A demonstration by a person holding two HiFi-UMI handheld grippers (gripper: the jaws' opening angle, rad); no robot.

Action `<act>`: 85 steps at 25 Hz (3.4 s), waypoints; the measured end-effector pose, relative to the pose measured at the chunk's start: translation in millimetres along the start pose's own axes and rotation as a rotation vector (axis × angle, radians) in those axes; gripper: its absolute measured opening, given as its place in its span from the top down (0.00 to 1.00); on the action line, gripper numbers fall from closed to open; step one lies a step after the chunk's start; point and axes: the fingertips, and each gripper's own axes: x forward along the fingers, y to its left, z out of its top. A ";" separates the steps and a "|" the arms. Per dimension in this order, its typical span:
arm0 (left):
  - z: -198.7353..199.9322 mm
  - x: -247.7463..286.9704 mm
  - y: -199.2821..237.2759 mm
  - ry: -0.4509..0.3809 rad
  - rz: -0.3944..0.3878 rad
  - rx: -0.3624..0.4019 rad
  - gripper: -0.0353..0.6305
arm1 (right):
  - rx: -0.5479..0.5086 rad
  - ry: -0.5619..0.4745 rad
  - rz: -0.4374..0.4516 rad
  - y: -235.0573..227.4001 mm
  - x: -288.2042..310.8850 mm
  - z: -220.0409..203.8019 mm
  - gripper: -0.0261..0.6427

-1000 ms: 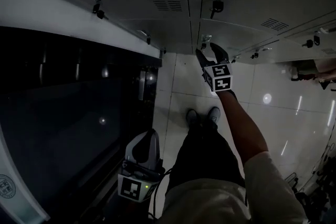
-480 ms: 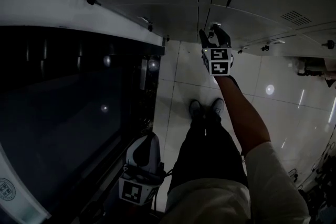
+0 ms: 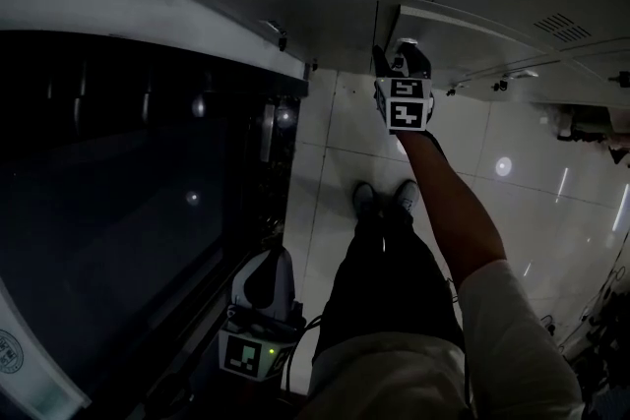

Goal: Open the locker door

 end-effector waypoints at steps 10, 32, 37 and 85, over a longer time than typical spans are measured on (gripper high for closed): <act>23.6 8.8 -7.0 -0.022 -0.020 0.001 0.95 | 0.077 0.002 -0.078 3.2 -81.4 -59.7 0.78; 212.0 24.3 -69.8 -0.203 -0.148 0.044 0.94 | 0.122 0.088 -0.280 -66.1 -309.6 -84.7 0.88; 281.8 -2.2 -90.7 -0.159 -0.192 0.110 0.94 | 0.097 -0.164 -0.286 -15.7 -459.9 83.3 0.95; 439.5 -321.7 -277.0 -0.366 -0.331 0.294 0.94 | -0.043 -0.832 -0.093 224.4 -1003.7 328.8 0.96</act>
